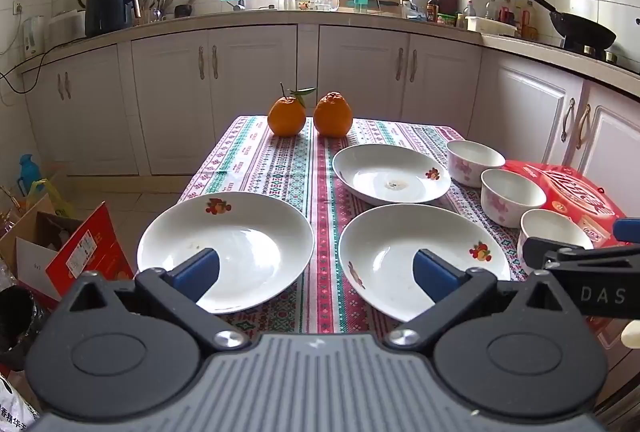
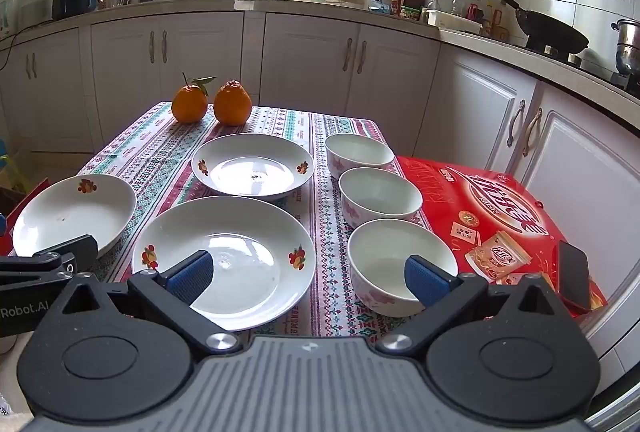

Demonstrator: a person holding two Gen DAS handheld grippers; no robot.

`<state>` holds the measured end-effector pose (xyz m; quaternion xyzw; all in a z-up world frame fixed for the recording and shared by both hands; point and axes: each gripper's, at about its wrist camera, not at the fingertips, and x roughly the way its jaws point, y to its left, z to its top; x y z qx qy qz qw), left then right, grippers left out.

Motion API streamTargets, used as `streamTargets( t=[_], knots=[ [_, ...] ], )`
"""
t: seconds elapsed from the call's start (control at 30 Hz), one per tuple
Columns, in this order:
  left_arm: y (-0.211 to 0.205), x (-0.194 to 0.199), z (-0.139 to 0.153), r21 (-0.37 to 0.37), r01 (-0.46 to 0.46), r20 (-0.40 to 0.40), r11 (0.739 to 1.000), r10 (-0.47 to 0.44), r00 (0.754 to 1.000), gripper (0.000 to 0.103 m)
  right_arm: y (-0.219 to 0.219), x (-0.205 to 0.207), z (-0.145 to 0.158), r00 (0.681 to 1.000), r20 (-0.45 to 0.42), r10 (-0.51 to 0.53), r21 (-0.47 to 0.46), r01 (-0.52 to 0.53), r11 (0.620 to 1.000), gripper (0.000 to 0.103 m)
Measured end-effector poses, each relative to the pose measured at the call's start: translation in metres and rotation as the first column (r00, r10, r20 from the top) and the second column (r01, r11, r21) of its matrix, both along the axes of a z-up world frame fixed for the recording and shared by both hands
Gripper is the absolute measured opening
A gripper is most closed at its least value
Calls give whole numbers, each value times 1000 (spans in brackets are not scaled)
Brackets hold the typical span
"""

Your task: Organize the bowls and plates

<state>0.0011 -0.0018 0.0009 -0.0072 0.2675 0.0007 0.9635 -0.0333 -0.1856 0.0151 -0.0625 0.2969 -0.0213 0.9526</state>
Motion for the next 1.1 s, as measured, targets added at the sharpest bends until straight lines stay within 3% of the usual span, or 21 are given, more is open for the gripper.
streamTargets(
  t=[1.1],
  knots=[
    [-1,0,-1,0,3,-1,1000,-3,1000,102,1,2,-1,1000,-6,-6,-5,6,1000,103]
  ],
)
